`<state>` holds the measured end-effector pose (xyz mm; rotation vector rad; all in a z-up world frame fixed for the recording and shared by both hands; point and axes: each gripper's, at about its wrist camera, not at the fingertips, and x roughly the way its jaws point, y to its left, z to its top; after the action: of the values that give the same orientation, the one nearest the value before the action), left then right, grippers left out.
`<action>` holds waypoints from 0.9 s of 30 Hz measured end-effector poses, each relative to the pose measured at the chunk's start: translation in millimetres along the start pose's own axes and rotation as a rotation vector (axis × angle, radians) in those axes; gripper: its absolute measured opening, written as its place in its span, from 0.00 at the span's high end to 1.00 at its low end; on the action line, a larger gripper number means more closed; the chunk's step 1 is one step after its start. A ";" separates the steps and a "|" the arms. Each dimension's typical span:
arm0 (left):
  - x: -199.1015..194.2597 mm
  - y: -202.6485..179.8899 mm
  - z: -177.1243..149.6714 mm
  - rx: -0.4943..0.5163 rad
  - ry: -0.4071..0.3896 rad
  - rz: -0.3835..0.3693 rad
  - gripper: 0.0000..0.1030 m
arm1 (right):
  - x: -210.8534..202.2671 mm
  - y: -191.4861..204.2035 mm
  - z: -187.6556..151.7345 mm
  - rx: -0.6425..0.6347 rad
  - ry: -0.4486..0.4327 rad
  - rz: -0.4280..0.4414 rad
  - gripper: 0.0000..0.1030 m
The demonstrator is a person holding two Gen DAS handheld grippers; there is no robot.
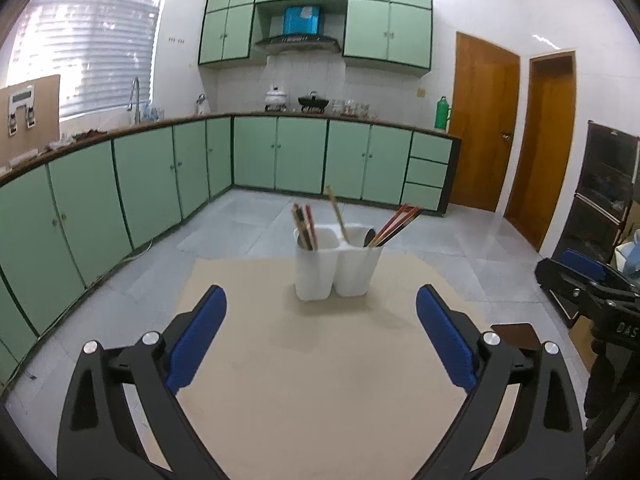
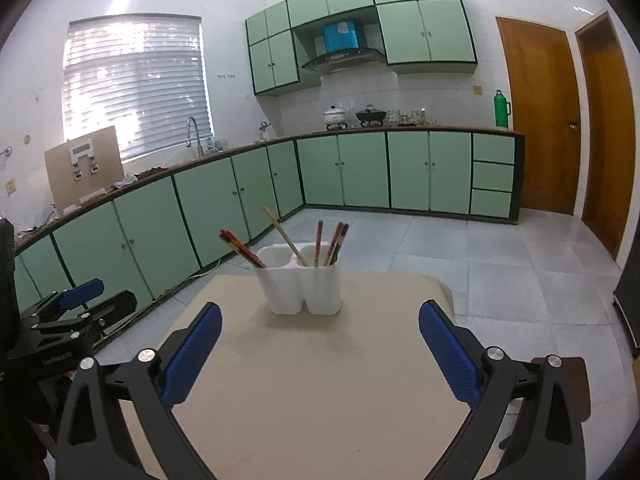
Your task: Organize utensils
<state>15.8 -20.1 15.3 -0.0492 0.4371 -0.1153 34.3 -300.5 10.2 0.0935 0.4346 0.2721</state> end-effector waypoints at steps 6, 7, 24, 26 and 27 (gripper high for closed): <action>-16.9 -9.9 5.6 0.024 -0.032 0.004 0.10 | -15.4 5.4 8.4 -0.009 -0.024 0.008 0.06; -19.5 -11.7 6.2 0.027 -0.036 0.005 0.10 | -18.2 6.7 9.3 -0.015 -0.029 0.009 0.06; -38.8 -24.0 6.3 0.049 -0.072 0.022 0.10 | -30.1 23.3 6.8 -0.071 -0.043 0.001 0.06; -38.9 -24.6 6.2 0.051 -0.073 0.024 0.10 | -29.7 25.3 5.8 -0.076 -0.041 -0.001 0.06; -39.3 -24.9 6.3 0.051 -0.073 0.023 0.10 | -29.3 25.5 6.4 -0.077 -0.040 -0.001 0.06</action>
<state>-19.3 -39.9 39.3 0.0020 0.3619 -0.1021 5.4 -284.4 31.5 0.0235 0.3838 0.2854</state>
